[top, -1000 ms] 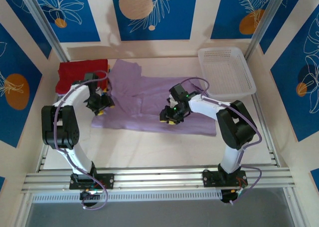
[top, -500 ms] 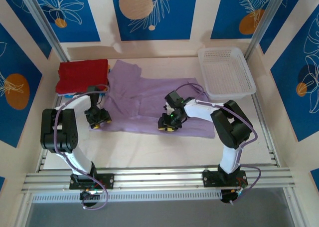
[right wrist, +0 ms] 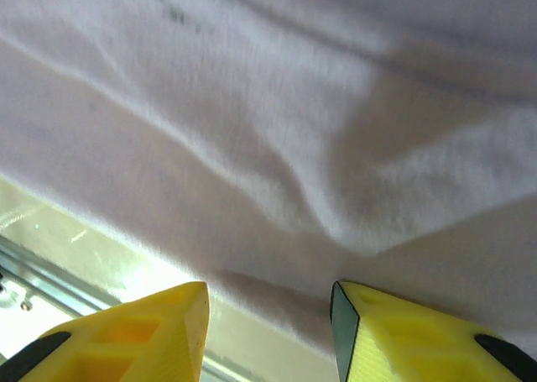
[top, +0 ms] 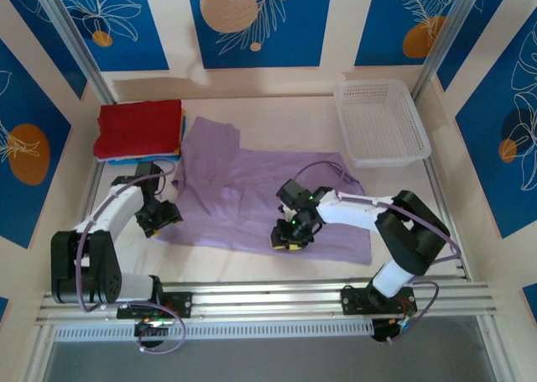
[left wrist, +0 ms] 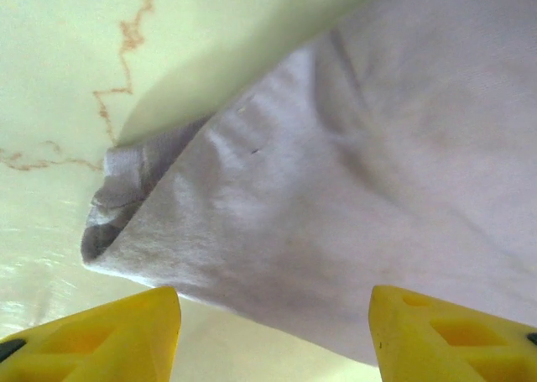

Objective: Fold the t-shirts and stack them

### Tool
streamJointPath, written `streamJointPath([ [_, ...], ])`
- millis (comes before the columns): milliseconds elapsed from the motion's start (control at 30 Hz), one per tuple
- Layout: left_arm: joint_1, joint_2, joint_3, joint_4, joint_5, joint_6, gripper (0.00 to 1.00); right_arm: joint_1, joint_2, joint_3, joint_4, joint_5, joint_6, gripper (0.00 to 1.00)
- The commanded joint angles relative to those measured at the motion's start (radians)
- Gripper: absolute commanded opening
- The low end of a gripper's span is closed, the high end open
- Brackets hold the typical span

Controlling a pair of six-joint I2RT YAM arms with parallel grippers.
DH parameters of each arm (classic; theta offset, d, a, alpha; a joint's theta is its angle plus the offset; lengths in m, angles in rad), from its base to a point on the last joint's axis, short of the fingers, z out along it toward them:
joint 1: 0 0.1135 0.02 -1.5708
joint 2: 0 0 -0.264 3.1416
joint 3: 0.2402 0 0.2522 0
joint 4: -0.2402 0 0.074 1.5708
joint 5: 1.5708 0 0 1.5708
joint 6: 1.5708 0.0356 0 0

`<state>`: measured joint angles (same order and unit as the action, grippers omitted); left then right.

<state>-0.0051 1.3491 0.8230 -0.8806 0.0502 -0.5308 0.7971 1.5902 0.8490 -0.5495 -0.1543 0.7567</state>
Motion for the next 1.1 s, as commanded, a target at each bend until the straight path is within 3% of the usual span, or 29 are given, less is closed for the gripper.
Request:
streamJointPath([
  [0, -0.011, -0.007, 0.107, -0.047, 0.072, -0.029, 0.61, -0.026, -0.071, 0.013, -0.08, 0.033, 0.03, 0.46],
  [133, -0.046, 0.02, 0.168, -0.047, 0.089, -0.038, 0.61, -0.09, -0.075, 0.036, -0.077, 0.018, 0.0, 0.49],
  [400, -0.16, 0.14, 0.142, 0.111, 0.146, -0.094, 0.61, -0.184, 0.036, 0.107, -0.04, -0.025, -0.059, 0.49],
  [700, -0.179, 0.223, 0.025, 0.201, 0.084, -0.148, 0.62, -0.172, 0.14, 0.107, -0.047, -0.03, -0.062, 0.48],
  [933, -0.175, 0.18, -0.098, 0.255, 0.048, -0.211, 0.62, -0.13, 0.123, 0.073, -0.047, -0.018, -0.042, 0.48],
  [1067, -0.173, 0.151, -0.102, 0.205, 0.006, -0.192, 0.62, -0.139, 0.107, 0.033, -0.024, -0.054, -0.041, 0.48],
])
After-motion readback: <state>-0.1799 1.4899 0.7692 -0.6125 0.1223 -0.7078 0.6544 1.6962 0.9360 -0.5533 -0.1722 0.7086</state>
